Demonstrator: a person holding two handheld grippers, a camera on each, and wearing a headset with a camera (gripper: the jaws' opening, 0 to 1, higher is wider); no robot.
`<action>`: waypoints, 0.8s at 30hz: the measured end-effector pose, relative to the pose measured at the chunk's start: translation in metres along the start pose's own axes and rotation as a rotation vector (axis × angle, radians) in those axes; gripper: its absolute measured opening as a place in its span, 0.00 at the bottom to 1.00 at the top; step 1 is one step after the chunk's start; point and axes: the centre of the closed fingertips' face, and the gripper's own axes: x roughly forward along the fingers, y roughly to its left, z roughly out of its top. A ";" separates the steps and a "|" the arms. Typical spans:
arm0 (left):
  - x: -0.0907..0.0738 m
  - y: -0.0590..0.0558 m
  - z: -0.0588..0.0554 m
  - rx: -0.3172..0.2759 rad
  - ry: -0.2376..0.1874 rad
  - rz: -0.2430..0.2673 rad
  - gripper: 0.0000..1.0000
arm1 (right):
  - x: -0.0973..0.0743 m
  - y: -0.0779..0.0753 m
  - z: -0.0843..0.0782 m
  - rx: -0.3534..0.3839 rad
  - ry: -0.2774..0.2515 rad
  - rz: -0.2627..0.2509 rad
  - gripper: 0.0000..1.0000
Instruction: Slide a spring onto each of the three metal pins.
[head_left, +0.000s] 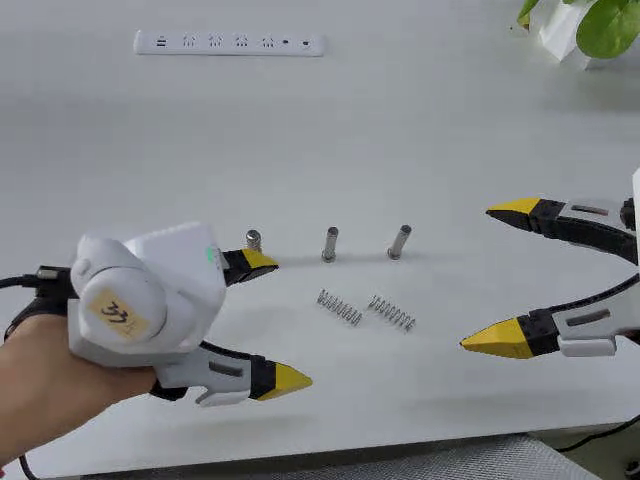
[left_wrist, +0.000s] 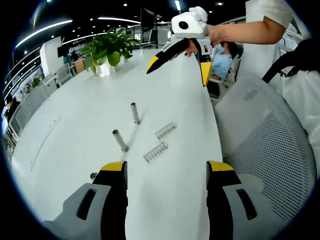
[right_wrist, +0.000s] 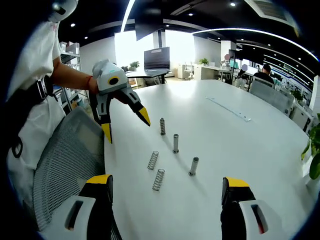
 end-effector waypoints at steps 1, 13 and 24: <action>0.006 0.002 -0.003 0.015 0.040 0.000 0.59 | -0.001 0.000 -0.001 0.010 -0.006 -0.004 0.89; 0.043 0.017 -0.008 0.139 0.214 -0.029 0.40 | -0.009 0.000 -0.018 0.050 -0.028 -0.009 0.91; 0.059 0.020 -0.016 0.195 0.292 -0.058 0.29 | -0.008 -0.002 -0.022 0.066 -0.046 -0.026 0.88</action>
